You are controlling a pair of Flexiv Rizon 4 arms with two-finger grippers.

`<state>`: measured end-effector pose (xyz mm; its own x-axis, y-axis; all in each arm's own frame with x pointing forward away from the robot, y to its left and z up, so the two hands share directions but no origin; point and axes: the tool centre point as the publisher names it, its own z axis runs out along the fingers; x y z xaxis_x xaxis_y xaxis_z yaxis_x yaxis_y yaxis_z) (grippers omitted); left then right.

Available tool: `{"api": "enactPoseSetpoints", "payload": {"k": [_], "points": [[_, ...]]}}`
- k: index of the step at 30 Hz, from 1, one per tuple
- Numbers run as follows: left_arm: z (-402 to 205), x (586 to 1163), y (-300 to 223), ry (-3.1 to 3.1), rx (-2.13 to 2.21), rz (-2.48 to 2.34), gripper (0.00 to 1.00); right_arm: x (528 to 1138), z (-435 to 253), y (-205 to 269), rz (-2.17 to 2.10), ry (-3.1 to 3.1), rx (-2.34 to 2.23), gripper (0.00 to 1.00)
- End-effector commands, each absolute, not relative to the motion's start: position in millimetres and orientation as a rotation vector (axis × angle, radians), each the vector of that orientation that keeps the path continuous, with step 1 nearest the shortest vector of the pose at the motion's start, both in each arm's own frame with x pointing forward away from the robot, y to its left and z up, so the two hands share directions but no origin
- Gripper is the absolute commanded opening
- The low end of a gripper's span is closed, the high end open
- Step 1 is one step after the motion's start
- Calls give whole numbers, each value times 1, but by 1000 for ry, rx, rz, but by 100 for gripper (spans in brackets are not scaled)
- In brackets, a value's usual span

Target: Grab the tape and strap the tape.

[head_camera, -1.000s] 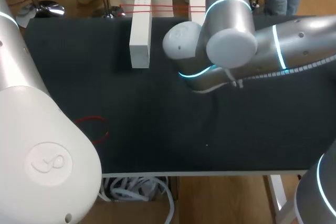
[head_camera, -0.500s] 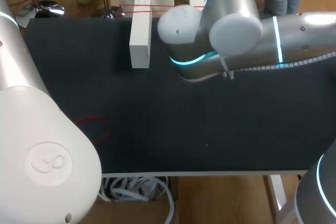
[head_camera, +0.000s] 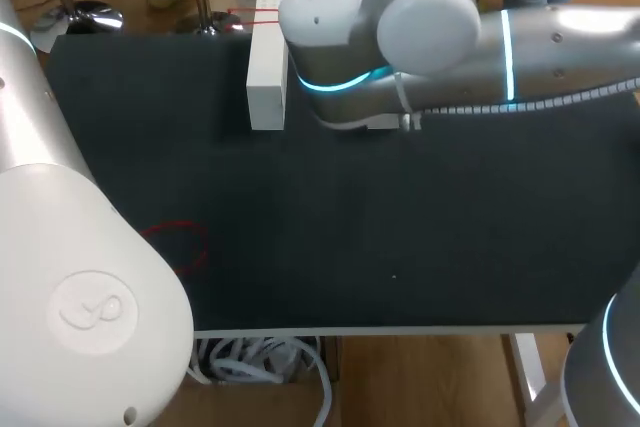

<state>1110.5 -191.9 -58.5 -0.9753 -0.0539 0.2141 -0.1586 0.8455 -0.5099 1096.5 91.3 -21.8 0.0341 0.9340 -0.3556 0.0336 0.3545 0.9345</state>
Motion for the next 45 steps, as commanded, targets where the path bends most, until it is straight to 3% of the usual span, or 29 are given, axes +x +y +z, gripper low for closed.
{"api": "enactPoseSetpoints", "payload": {"k": [1, 23, 45], "points": [[-57, 1112, -193, -2829, 164, 796, 0, 1096, -18, 90, 892, 1362, 981, 0], [-57, 1112, -193, -2829, 164, 796, 0, 1097, -17, 89, 886, 1354, 972, 0], [-57, 1112, -193, -2829, 164, 796, 0, 1092, -18, 84, 514, 1525, 234, 0]]}}
